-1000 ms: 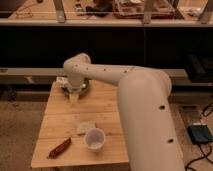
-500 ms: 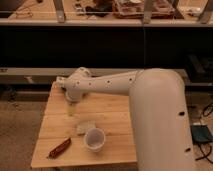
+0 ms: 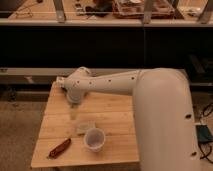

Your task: Place the white sponge in the ceramic cup

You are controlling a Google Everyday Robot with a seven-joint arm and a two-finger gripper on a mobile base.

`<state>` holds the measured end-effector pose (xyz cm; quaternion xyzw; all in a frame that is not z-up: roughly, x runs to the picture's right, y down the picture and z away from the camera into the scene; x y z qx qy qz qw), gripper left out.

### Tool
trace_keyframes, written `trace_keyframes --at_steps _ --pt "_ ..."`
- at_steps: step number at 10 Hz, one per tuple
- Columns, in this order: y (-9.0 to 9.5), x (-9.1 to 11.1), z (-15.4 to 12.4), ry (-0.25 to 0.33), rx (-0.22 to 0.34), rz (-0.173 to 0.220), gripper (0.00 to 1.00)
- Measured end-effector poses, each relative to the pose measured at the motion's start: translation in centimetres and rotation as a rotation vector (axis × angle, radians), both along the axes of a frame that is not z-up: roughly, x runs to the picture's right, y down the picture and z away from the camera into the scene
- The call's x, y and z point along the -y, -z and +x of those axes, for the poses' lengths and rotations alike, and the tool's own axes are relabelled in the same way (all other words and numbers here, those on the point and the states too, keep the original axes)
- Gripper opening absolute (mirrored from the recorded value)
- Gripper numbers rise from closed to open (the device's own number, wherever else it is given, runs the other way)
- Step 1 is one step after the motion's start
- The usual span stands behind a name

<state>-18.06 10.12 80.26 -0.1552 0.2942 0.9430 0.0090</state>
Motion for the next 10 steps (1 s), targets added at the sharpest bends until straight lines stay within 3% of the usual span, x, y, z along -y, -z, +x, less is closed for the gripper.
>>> trace_keyframes --at_steps 2,4,8,10 --pt "1.4 -2.5 1.7 0.014 -0.058 -0.074 0.76" --pt "0.9 -3.9 1.9 0.006 -0.086 -0.098 0.76" --pt "-1.8 -5.8 2.8 -0.006 -0.135 -0.095 0.76" --pt "-2.2 -6.8 3.3 -0.014 -0.148 -0.099 0.76"
